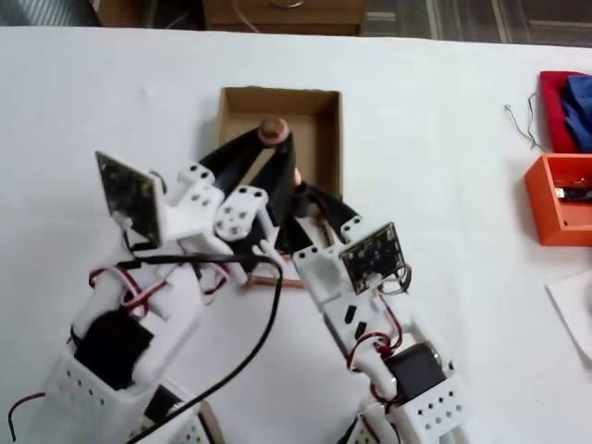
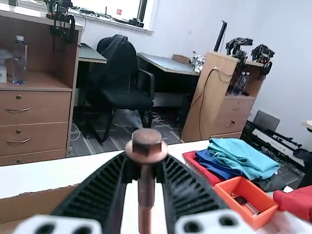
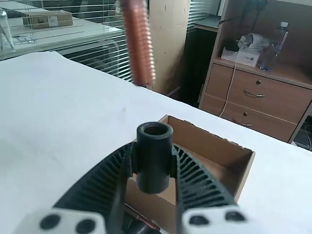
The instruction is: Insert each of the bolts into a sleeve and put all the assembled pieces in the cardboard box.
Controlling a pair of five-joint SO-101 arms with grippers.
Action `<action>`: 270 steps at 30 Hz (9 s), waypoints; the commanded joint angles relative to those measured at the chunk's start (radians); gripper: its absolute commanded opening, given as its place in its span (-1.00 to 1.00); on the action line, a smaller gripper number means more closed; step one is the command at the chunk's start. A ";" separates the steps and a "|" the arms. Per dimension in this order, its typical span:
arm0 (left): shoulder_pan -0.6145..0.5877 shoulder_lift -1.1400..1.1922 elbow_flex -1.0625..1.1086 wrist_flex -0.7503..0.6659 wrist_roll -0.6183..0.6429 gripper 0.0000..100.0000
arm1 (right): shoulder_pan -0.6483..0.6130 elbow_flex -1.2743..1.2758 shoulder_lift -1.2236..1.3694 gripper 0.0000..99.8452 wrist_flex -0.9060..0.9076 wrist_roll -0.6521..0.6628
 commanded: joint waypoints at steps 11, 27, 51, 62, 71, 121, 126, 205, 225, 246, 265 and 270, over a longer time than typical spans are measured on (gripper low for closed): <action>0.009 0.040 0.073 -0.035 -0.002 -0.95 | -0.002 -0.097 -0.012 -0.96 -0.031 0.012; 0.011 0.040 0.191 -0.064 -0.002 -0.95 | -0.002 -0.097 -0.013 -0.96 -0.030 0.018; 0.025 0.040 0.183 0.048 -0.009 -0.59 | 0.002 -0.098 -0.012 -0.96 -0.030 0.018; -0.064 0.040 0.183 0.046 -0.077 -0.59 | 0.002 -0.098 -0.012 -0.96 -0.030 0.018; -0.071 0.038 0.007 0.046 -0.037 -0.59 | 0.028 -0.097 -0.004 -0.96 -0.012 0.014; -0.787 0.835 0.208 -0.018 -0.399 -0.92 | 0.268 -2.595 2.215 -0.96 1.017 -0.137; -0.786 0.901 0.196 -0.038 -0.399 -0.92 | 0.252 -2.619 2.335 -0.96 1.013 -0.140; -0.786 0.907 0.199 -0.041 -0.400 -0.92 | 0.219 -2.621 2.608 -0.79 1.193 -0.264; -0.786 0.907 0.200 -0.041 -0.402 -0.92 | 0.289 -3.018 2.486 -0.77 1.337 -0.256; -0.793 0.902 0.197 -0.038 -0.399 -0.92 | 0.110 -1.746 1.656 -0.96 1.296 0.032; -0.944 0.907 0.179 -0.040 -0.247 -0.92 | -0.002 -1.148 1.641 -0.84 0.837 -0.178; -0.944 0.907 0.180 -0.040 -0.247 -0.92 | -0.005 -1.221 1.750 -0.79 0.835 -0.311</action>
